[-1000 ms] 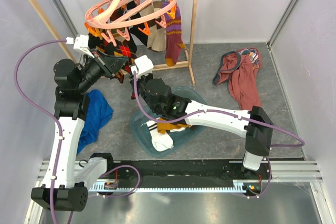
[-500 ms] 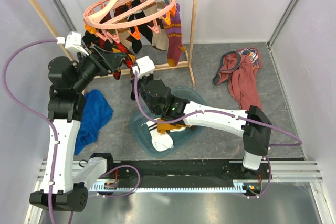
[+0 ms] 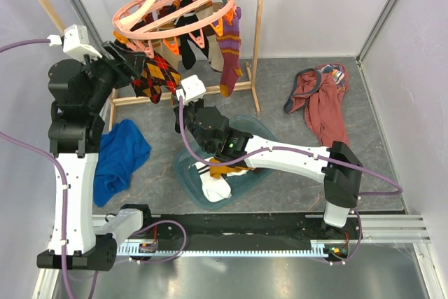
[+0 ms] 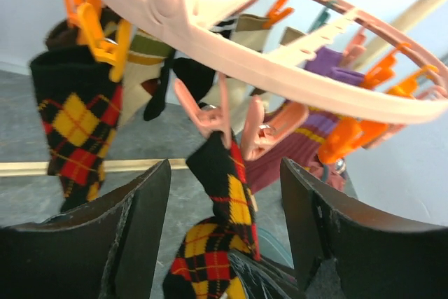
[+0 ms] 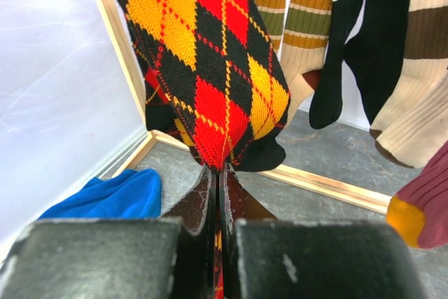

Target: Remove the socks clipped to the hanger

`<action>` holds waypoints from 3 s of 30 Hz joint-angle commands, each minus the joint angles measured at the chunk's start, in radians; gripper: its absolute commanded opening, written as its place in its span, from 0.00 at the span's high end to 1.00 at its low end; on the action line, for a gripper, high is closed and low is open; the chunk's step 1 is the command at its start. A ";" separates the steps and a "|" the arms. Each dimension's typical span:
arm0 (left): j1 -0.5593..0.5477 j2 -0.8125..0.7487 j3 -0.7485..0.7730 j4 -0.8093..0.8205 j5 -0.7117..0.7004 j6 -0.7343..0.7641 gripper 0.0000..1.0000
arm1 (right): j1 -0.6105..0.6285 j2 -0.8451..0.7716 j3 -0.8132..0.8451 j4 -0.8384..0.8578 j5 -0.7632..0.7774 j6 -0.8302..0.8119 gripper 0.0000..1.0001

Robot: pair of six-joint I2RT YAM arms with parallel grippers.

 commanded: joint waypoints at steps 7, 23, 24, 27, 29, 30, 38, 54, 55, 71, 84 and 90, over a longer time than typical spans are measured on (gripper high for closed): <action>0.004 0.099 0.175 -0.066 -0.130 0.064 0.33 | 0.002 -0.041 0.011 0.007 -0.038 0.015 1.00; 0.004 0.170 0.187 0.004 -0.074 0.084 0.39 | 0.000 -0.038 0.007 -0.001 -0.067 0.015 1.00; 0.004 0.173 0.187 0.011 -0.072 0.086 0.40 | -0.001 -0.038 0.007 0.001 -0.069 0.015 1.00; 0.004 0.173 0.188 0.024 -0.063 0.089 0.46 | 0.000 -0.035 0.007 0.001 -0.072 0.015 1.00; 0.004 0.177 0.190 0.029 -0.060 0.093 0.53 | -0.001 -0.035 0.008 0.001 -0.073 0.015 1.00; 0.002 0.177 0.190 0.028 -0.058 0.097 0.63 | 0.000 -0.035 0.007 -0.001 -0.075 0.015 1.00; 0.004 0.173 0.184 0.037 -0.017 0.095 0.98 | 0.000 -0.058 -0.009 -0.036 -0.081 0.051 1.00; 0.004 0.076 0.023 0.127 0.162 0.100 0.77 | 0.000 -0.323 -0.311 -0.298 -0.262 0.333 0.94; 0.004 0.064 0.011 0.148 0.175 0.103 0.73 | 0.000 -0.351 -0.335 -0.301 -0.266 0.371 0.94; 0.004 -0.191 -0.368 0.317 0.043 0.215 0.41 | -0.006 -0.488 -0.578 -0.507 -0.172 0.493 0.83; 0.004 -0.117 -0.471 0.416 -0.236 0.369 0.36 | -0.013 -0.589 -0.570 -0.648 -0.035 0.512 0.09; 0.007 0.025 -0.441 0.517 -0.269 0.452 0.37 | -0.013 -0.647 -0.570 -0.643 -0.088 0.516 0.02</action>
